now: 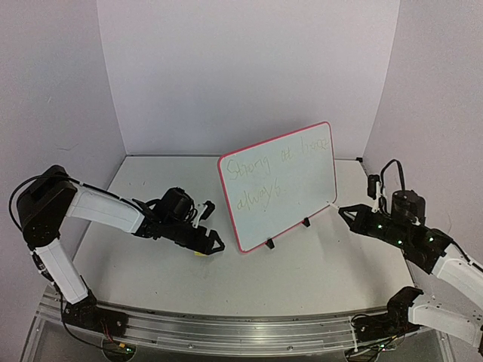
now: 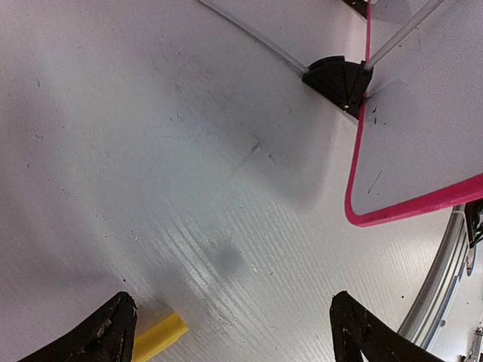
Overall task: Write a sentence on the whiteboard
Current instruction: Pick up the pen cap from the center of the board.
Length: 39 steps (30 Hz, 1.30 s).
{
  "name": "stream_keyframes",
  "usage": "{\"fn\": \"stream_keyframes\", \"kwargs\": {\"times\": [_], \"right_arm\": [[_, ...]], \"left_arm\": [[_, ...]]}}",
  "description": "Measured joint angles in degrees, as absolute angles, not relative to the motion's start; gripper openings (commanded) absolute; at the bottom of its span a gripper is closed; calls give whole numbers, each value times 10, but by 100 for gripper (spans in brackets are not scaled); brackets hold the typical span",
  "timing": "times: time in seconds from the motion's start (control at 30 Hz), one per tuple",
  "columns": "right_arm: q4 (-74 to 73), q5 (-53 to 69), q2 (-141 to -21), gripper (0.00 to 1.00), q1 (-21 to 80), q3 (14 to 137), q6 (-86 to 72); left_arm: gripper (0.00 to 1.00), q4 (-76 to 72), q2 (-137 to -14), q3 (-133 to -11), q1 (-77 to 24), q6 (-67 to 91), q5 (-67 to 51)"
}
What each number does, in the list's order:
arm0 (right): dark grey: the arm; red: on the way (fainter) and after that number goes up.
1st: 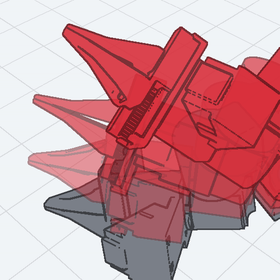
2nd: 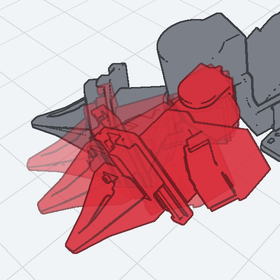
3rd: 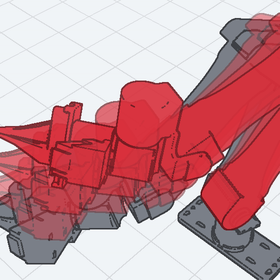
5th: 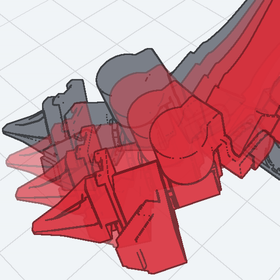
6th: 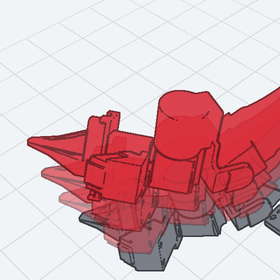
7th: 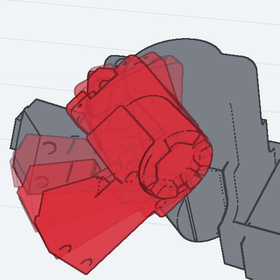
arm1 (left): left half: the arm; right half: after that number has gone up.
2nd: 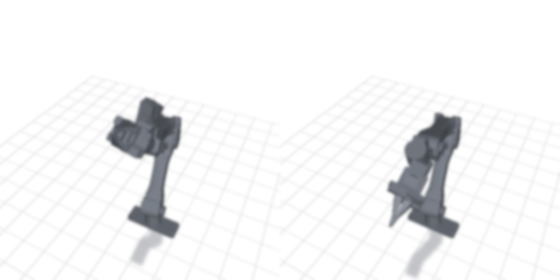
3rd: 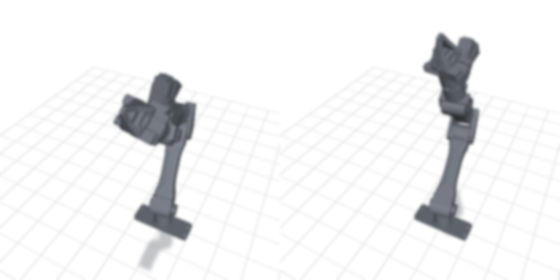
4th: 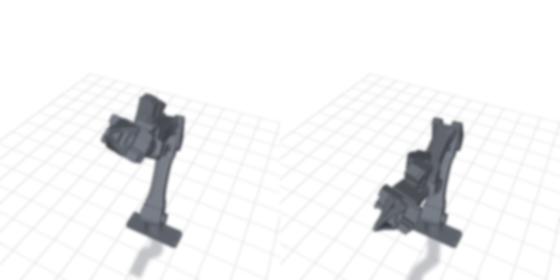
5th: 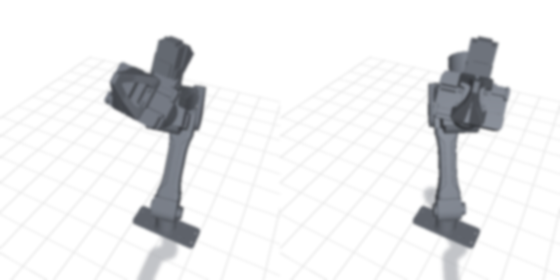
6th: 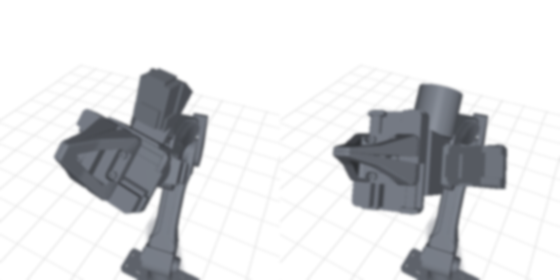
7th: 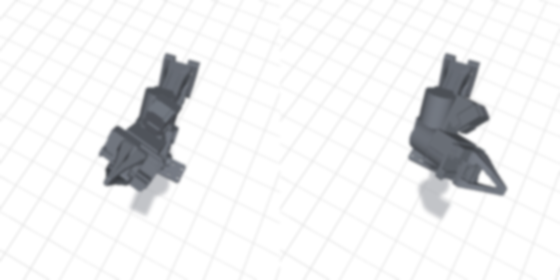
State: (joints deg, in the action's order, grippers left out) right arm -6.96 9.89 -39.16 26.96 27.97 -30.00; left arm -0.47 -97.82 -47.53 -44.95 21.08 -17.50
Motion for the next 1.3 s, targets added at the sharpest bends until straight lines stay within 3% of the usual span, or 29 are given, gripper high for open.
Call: {"fn": "stream_keyframes", "kwargs": {"times": [0.8, 1.07, 1.3], "right_arm": [[-65, 99, -396, 0, 270, 264, -302], [-65, 99, -395, 0, 270, 264, -302], [-65, 99, -395, 0, 270, 261, -302]], "left_arm": [[82, 87, -951, -456, -450, 159, -181], [59, 112, -943, -452, -454, 148, -158], [46, 126, -943, -451, -461, 144, -136]]}}
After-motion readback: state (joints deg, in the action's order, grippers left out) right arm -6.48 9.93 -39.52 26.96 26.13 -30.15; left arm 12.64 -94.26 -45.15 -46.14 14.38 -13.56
